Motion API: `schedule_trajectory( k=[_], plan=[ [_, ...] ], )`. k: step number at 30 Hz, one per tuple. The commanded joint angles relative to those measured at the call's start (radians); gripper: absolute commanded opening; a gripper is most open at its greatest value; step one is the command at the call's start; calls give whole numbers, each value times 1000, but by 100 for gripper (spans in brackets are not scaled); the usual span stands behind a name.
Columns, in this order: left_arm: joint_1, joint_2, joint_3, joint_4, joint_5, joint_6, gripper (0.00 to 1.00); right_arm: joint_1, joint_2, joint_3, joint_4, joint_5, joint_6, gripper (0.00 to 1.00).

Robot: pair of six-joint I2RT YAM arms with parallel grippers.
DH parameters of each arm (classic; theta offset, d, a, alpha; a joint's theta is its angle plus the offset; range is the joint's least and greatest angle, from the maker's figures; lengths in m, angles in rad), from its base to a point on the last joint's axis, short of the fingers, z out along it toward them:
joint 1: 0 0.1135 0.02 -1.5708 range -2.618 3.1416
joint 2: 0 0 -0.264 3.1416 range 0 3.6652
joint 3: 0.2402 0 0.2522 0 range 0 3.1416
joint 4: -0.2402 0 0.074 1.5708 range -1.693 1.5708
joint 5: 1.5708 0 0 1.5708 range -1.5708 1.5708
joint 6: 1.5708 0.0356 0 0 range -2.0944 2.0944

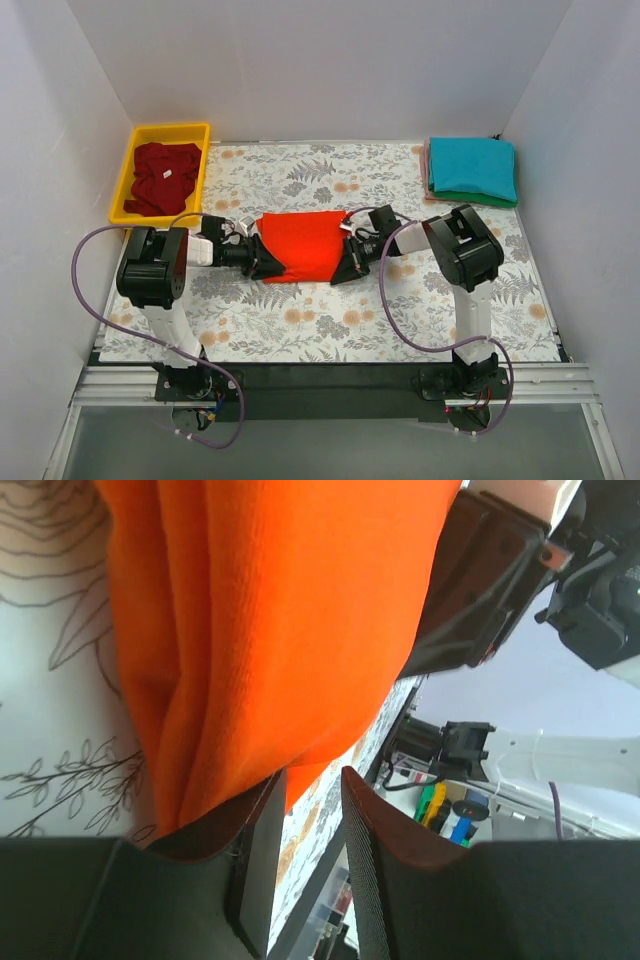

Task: Fold and stack the t-shirts
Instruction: Fold the tshirt

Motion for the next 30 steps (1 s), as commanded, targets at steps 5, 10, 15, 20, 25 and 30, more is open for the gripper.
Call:
schedule_trajectory(
  k=[5,10,15,20,25,30],
  plan=[
    [27,-142,-43,-92,112,149,31,5,-231,-53,-49,0,-90,3],
    [-34,-365,-72,50,162,18,33,43,-315,48,62,19,42,6],
    [-94,-347,-141,333,99,-217,30,95,-161,172,72,67,206,1],
    [-94,-208,-167,386,21,-267,22,143,7,236,116,82,266,1],
    [-82,-65,-133,152,-105,-110,20,138,106,160,109,150,223,1],
    [-25,-34,-96,27,-119,-29,20,88,101,77,72,208,157,1]
  ],
)
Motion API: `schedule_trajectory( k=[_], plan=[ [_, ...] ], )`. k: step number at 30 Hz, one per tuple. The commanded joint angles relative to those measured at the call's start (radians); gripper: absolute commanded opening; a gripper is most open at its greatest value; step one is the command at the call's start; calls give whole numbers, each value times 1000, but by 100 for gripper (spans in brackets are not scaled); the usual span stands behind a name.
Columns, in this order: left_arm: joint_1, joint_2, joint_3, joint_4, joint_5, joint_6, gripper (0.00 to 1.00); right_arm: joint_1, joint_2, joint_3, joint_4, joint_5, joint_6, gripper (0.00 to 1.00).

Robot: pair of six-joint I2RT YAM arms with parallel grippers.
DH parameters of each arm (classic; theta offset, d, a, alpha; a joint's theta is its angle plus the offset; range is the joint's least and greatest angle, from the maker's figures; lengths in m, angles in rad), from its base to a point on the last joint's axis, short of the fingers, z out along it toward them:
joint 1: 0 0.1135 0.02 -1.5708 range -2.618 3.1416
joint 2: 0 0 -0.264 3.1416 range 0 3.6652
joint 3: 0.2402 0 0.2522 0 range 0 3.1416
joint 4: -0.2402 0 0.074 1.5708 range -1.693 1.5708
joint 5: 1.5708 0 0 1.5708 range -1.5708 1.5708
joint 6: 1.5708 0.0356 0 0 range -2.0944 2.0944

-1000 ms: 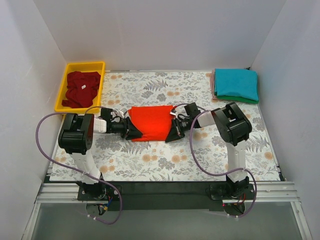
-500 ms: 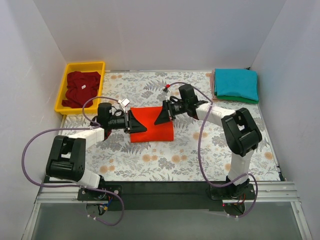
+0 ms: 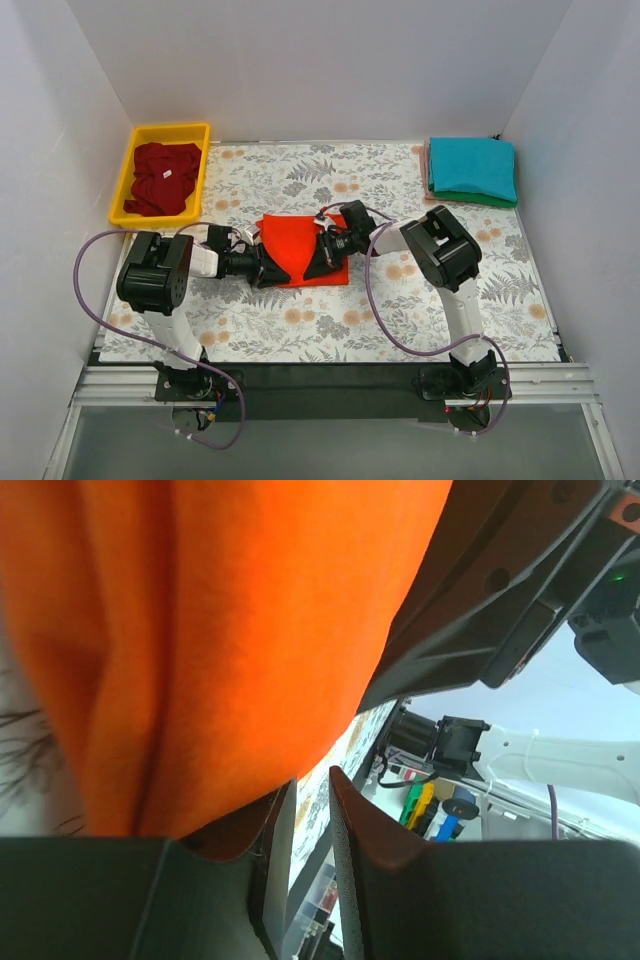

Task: Fold and stack the t-shirts
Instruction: Fold the tshirt

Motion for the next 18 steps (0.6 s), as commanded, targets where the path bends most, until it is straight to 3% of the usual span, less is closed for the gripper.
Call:
schedule_trajectory(
  k=[1,4,6,9,18],
  plan=[
    [42,-5,16,-125,-70,117,20,-45,-13,-60,-95,71,-100,1],
    [42,-106,22,-120,87,168,20,-41,-117,-5,-116,-50,-143,1],
    [41,-221,51,-109,137,188,24,-51,-209,33,-116,-98,-157,1],
    [41,-275,112,-2,157,114,27,-83,-269,102,-115,-83,-172,2],
    [47,-7,310,226,-33,-31,28,-187,5,343,-115,-75,-152,1]
  ],
)
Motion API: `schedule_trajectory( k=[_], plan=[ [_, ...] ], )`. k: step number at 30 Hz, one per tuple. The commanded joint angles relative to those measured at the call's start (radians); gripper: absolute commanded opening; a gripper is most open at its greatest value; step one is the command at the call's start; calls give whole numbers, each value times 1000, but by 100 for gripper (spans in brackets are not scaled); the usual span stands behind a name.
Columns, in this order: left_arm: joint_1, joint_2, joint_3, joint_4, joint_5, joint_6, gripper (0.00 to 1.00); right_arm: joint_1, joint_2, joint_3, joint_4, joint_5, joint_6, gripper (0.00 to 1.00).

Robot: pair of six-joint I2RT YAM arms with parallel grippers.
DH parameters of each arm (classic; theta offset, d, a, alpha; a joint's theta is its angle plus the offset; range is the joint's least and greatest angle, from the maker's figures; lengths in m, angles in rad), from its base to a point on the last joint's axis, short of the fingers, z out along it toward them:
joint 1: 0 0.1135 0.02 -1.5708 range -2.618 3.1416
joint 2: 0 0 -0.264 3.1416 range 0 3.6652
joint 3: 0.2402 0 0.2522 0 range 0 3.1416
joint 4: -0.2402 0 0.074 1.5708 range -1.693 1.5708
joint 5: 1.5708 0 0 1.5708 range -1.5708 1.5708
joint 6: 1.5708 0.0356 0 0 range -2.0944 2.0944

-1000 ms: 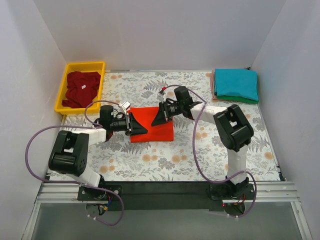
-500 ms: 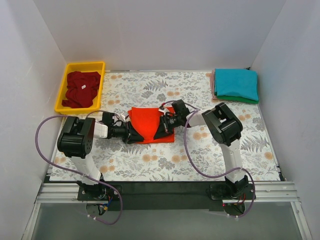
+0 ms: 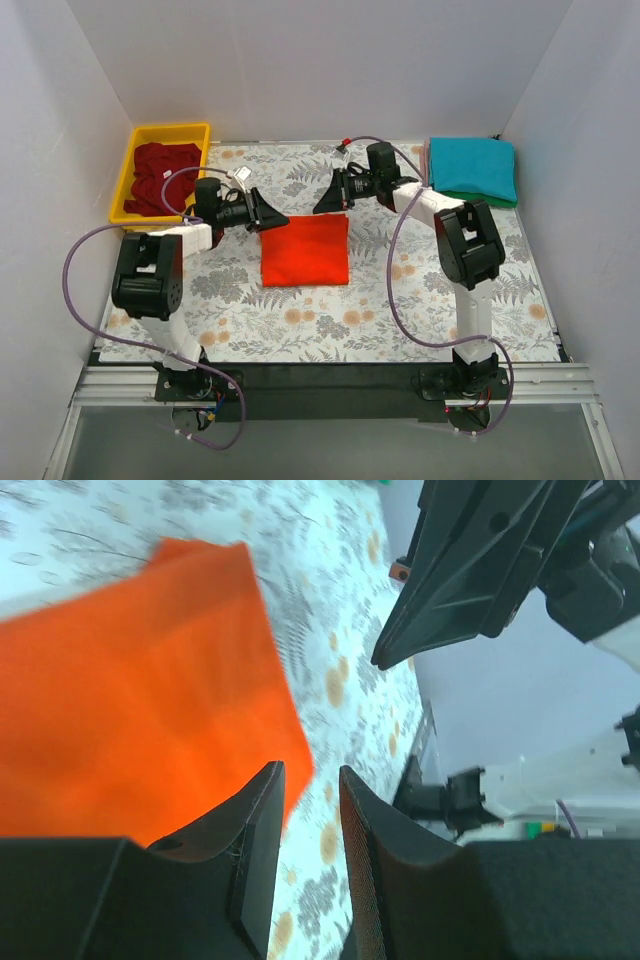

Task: Fold and stack the t-shirts
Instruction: Fold the tshirt, then neatly place the folded tshirt to the corner

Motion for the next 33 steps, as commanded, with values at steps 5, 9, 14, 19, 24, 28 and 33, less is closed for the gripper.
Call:
schedule_trajectory(
  k=[5,9,14,19,24,28,33],
  plan=[
    [25,280,144,115,-157,-67,29,-75,219,109,-28,65,-63,1],
    [55,386,196,82,-183,-25,29,-104,303,146,-31,112,-75,1],
    [78,374,181,118,-121,-66,33,-116,339,161,-70,152,-117,1],
    [86,197,277,9,-75,64,47,-119,189,213,-79,79,-150,22],
    [40,-26,259,-219,-133,360,52,-126,-55,169,-172,151,-242,48],
    [-72,-247,160,-348,-293,634,52,-133,-218,17,-240,258,-288,50],
    [-356,-413,35,-417,-546,887,49,-136,-383,-175,-278,326,-293,49]
  ],
)
